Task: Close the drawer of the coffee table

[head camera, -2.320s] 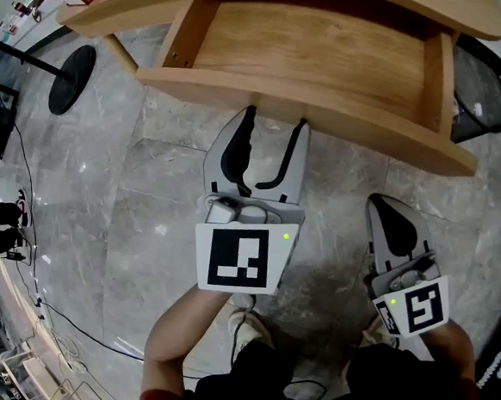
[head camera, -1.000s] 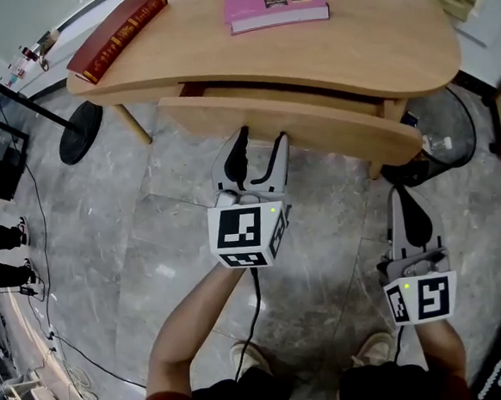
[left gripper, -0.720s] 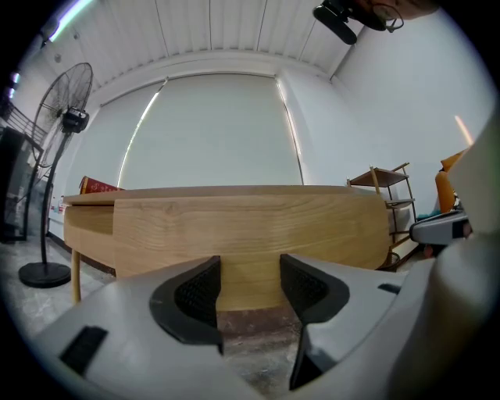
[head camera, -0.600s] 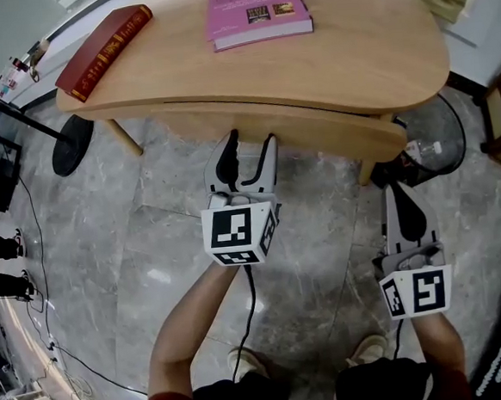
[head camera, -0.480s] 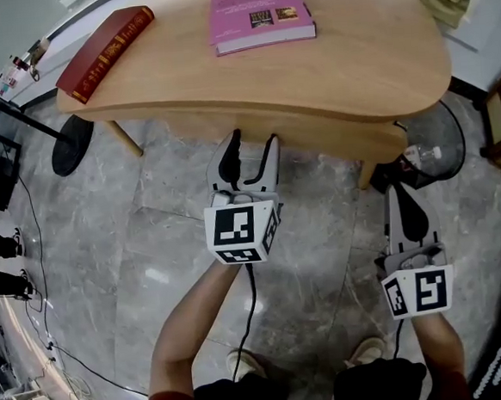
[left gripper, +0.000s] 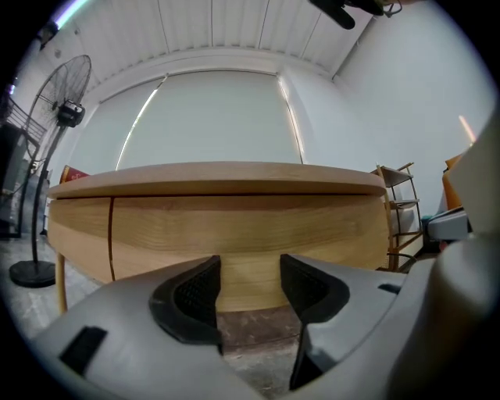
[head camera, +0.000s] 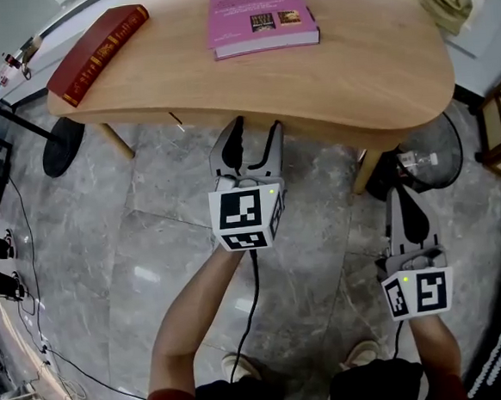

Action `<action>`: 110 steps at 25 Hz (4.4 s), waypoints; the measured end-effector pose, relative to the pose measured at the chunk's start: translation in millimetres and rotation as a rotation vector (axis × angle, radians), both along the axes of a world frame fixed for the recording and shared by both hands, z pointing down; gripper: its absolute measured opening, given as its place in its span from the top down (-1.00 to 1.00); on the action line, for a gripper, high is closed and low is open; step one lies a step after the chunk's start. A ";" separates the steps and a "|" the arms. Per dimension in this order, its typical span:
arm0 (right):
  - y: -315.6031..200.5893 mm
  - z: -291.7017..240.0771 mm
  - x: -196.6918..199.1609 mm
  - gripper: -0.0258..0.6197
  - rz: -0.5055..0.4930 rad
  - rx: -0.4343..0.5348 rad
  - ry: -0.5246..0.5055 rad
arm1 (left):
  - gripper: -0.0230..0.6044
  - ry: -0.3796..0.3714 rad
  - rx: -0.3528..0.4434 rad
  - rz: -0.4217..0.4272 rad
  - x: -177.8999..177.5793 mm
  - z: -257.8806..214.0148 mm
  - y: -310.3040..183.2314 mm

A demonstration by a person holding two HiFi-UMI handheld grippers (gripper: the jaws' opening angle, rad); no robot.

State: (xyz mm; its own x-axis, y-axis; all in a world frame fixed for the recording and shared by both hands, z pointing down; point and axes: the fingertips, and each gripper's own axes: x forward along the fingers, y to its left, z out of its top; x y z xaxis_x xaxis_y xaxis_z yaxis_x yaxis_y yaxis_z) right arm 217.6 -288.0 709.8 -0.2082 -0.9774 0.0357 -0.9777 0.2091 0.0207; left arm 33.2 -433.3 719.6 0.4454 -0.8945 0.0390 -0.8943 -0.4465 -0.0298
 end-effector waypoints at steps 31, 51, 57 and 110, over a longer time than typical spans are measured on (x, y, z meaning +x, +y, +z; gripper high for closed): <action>20.8 -2.3 -29.2 0.93 -0.034 0.001 0.030 | 0.20 -0.092 0.071 0.061 -17.9 6.8 50.9; 61.4 0.5 -76.7 0.93 -0.128 0.033 0.149 | 0.20 0.005 0.043 0.075 -76.5 6.1 175.8; 70.1 15.9 -85.7 0.93 -0.168 0.019 0.142 | 0.20 -0.015 0.020 0.019 -93.7 26.7 204.4; 109.9 101.7 -87.6 0.93 -0.206 -0.113 0.091 | 0.90 -0.155 -0.107 -0.026 -89.1 132.5 257.3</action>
State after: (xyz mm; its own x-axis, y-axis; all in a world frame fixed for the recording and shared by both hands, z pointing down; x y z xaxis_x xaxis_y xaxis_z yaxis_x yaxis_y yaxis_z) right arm 130.1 -178.1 811.4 -0.3933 -0.9035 0.1700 -0.9094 0.4095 0.0724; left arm -55.9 -176.0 852.1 0.4035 -0.8926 0.2010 -0.8939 -0.4315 -0.1218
